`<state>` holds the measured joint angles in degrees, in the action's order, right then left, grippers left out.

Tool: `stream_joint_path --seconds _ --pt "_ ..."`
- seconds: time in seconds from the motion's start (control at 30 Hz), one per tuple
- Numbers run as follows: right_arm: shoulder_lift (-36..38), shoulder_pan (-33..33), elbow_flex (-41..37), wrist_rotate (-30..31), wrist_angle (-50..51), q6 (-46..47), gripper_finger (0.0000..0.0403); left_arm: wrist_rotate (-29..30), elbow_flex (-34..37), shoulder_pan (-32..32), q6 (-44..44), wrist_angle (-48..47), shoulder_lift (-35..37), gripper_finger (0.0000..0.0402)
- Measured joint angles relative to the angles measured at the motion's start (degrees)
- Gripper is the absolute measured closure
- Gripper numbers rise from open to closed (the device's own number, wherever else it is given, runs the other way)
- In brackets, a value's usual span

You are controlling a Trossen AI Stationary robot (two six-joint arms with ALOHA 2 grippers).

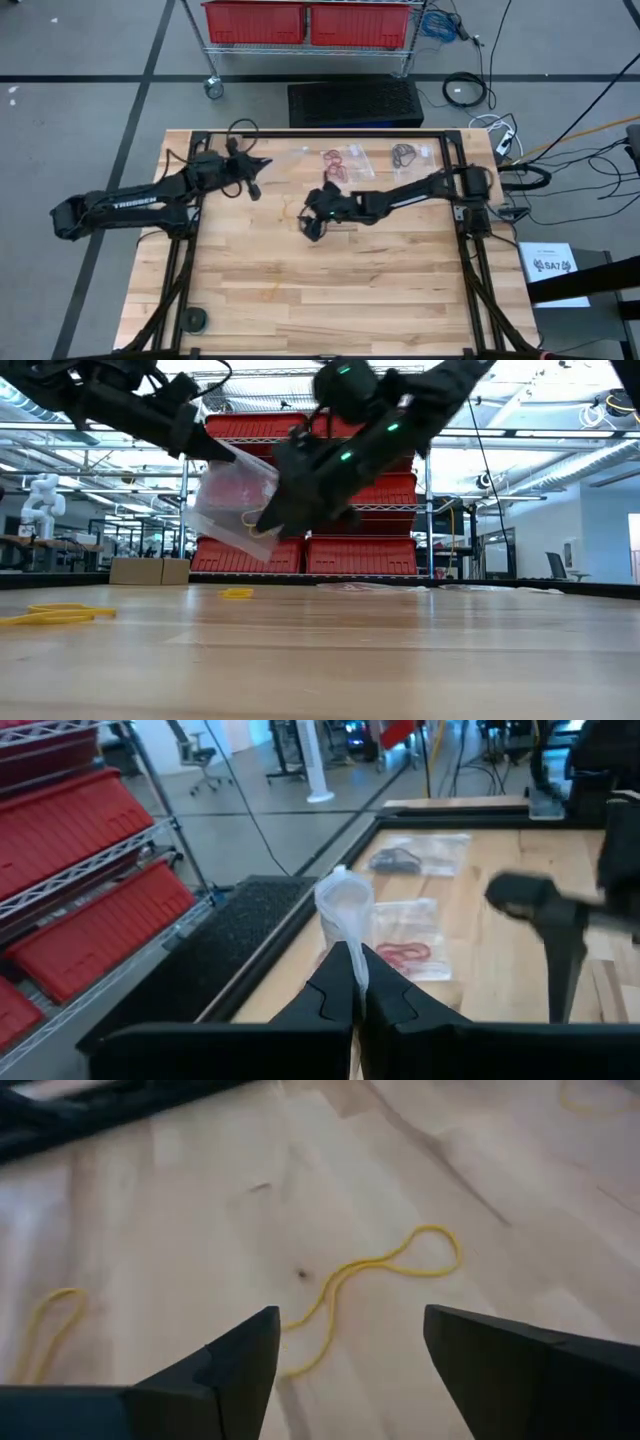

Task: Sort rubber bands
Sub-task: Put the top yellow rubber band into the top left transparent zip lock bag

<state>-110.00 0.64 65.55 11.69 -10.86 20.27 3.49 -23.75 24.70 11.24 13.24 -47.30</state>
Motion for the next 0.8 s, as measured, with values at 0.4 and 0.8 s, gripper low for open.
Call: stream_joint_path --seconds 0.4,0.8 --pt "-20.80 0.37 25.66 0.61 16.45 -2.58 0.0156 -0.08 0.42 3.60 -0.36 -5.35 5.46 0.0401" --pt "-28.59 0.82 34.37 2.55 24.96 -1.42 0.0348 -0.17 0.42 3.88 -0.17 -5.76 5.56 0.0401"
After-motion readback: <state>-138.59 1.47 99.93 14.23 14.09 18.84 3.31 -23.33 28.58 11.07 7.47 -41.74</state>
